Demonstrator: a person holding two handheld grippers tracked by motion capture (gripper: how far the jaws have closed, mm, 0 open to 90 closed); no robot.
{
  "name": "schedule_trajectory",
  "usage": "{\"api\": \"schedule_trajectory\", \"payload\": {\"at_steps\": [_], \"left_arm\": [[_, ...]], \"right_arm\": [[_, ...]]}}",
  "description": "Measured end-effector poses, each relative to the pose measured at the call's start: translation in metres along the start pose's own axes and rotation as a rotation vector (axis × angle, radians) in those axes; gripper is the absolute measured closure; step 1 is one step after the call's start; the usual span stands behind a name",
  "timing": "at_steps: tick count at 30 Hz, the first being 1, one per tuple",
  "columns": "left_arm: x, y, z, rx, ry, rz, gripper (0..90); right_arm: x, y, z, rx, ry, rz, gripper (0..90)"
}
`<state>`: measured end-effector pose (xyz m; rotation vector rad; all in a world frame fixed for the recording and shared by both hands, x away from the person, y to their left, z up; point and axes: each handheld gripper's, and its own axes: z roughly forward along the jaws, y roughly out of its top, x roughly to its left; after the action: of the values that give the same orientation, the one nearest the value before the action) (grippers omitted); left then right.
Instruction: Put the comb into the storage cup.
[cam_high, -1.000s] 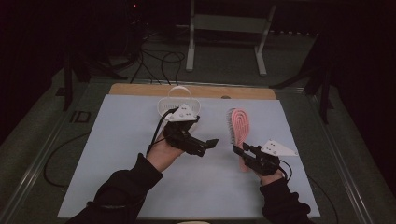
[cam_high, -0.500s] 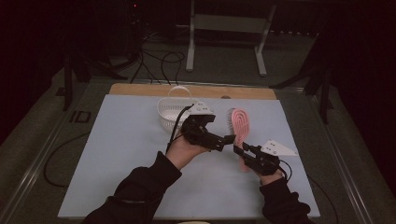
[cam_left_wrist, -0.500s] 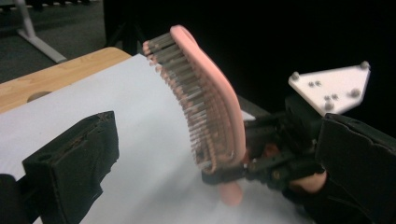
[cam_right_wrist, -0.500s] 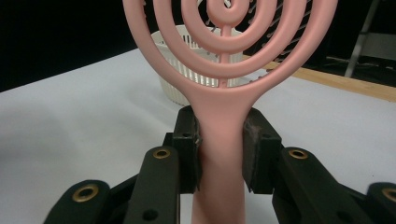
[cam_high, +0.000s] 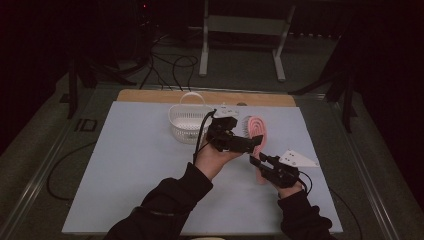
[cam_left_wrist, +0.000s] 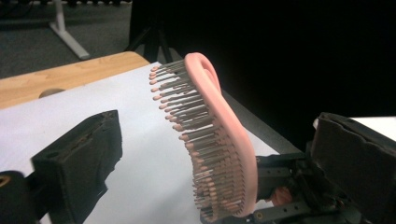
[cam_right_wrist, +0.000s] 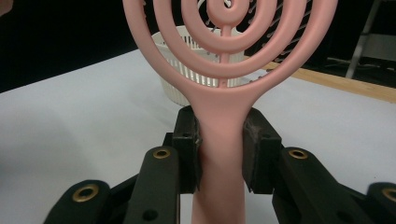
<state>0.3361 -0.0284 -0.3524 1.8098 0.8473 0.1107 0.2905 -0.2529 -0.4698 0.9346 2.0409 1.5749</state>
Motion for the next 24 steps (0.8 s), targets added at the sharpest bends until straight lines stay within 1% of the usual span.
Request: {"api": "schedule_trajectory", "payload": {"at_steps": [1, 2, 4, 5, 6, 7, 9, 10, 11, 12, 14, 15, 16, 17, 18, 20, 21, 24], "left_arm": [[-0.001, 0.0, 0.002, 0.003, 0.0, -0.004, 5.2], [-0.002, 0.0, 0.004, 0.008, 0.01, -0.004, 6.2], [-0.003, 0.0, 0.006, 0.012, 0.008, -0.013, 7.4], [-0.003, 0.0, 0.008, 0.013, 0.015, -0.019, 9.8], [-0.004, 0.0, 0.01, 0.013, 0.019, -0.026, 12.0], [-0.004, 0.0, 0.011, 0.013, 0.014, -0.031, 16.1], [-0.003, -0.001, 0.014, 0.012, 0.021, -0.045, 19.8], [-0.002, -0.002, 0.015, 0.01, 0.012, -0.053, 24.5], [-0.002, -0.002, 0.016, 0.013, 0.014, -0.059, 27.9], [-0.002, -0.002, 0.017, 0.014, 0.01, -0.061, 29.6], [0.0, -0.003, 0.018, 0.015, -0.003, -0.077, 36.2], [0.0, -0.004, 0.019, 0.017, -0.01, -0.078, 39.0], [0.001, -0.004, 0.019, 0.016, -0.024, -0.088, 42.1], [0.001, -0.005, 0.02, 0.019, -0.026, -0.089, 44.7], [0.001, -0.005, 0.021, 0.021, -0.026, -0.085, 46.3], [0.002, -0.006, 0.021, 0.015, -0.033, -0.096, 51.1], [0.002, -0.006, 0.022, 0.016, -0.037, -0.099, 52.0], [0.003, -0.005, 0.023, 0.02, -0.049, -0.102, 54.0]], "right_arm": [[0.0, 0.0, 0.0, -0.002, -0.002, -0.003, 70.2], [0.0, 0.0, 0.0, 0.0, -0.001, -0.005, 70.2], [0.001, 0.0, 0.0, -0.002, 0.001, 0.002, 70.2], [0.0, 0.0, 0.0, -0.001, 0.002, -0.004, 70.2], [0.001, 0.0, 0.0, 0.001, 0.002, 0.0, 70.2], [0.001, 0.0, 0.0, 0.0, 0.001, -0.003, 70.2], [0.001, 0.001, 0.0, -0.001, 0.001, -0.003, 70.1], [0.001, 0.001, 0.0, -0.002, 0.002, -0.003, 70.1], [0.001, 0.001, 0.0, -0.001, 0.001, -0.003, 70.2], [0.001, 0.001, 0.0, 0.0, 0.002, -0.006, 70.1], [0.001, 0.001, 0.0, -0.002, 0.001, -0.004, 70.1], [0.0, 0.001, 0.0, -0.002, 0.001, -0.004, 70.1], [0.0, 0.001, 0.0, -0.001, 0.002, -0.009, 70.1], [0.001, 0.001, 0.0, -0.001, 0.002, -0.012, 70.2], [0.001, 0.001, 0.0, -0.005, 0.004, -0.01, 70.1], [0.0, 0.001, 0.0, -0.006, -0.001, -0.01, 70.2], [0.001, 0.001, 0.0, -0.008, -0.002, 0.0, 70.2], [0.0, 0.001, 0.0, -0.005, -0.008, -0.004, 70.1]]}}
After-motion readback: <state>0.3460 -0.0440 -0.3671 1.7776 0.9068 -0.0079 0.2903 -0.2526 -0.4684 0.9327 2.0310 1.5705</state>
